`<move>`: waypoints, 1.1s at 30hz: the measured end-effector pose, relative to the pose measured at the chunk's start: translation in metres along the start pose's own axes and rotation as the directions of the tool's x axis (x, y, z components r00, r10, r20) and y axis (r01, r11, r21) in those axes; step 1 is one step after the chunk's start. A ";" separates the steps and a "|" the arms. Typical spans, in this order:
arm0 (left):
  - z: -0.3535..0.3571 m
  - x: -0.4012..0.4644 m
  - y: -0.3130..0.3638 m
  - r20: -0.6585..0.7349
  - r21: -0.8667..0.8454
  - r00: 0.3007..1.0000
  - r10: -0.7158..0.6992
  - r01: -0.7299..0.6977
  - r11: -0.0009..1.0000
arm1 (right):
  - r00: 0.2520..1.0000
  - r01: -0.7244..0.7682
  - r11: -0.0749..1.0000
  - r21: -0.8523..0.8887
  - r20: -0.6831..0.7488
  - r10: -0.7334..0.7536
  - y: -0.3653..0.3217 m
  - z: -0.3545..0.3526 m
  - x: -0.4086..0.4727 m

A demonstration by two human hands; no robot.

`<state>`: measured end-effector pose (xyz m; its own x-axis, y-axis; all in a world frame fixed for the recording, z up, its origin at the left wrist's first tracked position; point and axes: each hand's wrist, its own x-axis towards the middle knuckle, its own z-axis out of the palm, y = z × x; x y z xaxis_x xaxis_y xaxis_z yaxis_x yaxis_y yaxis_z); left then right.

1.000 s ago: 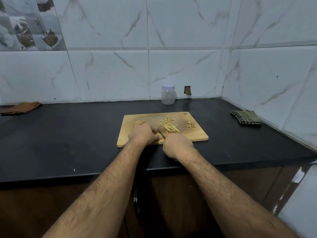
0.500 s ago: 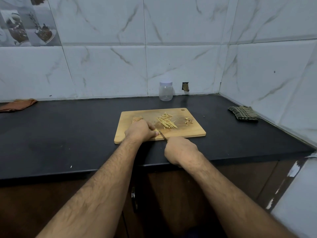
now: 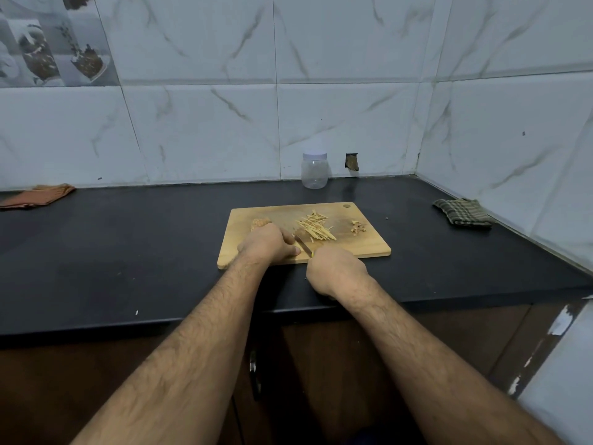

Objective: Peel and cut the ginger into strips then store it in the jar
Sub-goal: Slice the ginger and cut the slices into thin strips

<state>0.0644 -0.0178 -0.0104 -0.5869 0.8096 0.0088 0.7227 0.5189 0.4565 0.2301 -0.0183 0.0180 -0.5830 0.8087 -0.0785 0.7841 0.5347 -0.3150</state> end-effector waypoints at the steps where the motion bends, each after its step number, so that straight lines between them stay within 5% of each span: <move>1: 0.000 0.001 0.000 -0.003 0.004 1.000 -0.001 0.001 1.000 | 1.000 0.003 1.000 -0.001 0.003 -0.003 -0.001 0.000 0.001; 33: -0.005 -0.021 0.007 -0.011 -0.035 1.000 -0.021 0.021 0.999 | 0.997 -0.055 0.995 -0.078 0.054 0.059 0.005 -0.002 -0.007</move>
<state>0.0798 -0.0324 -0.0035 -0.6059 0.7955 0.0088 0.6974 0.5257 0.4871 0.2385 -0.0206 0.0191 -0.5465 0.8242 -0.1482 0.8290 0.5073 -0.2356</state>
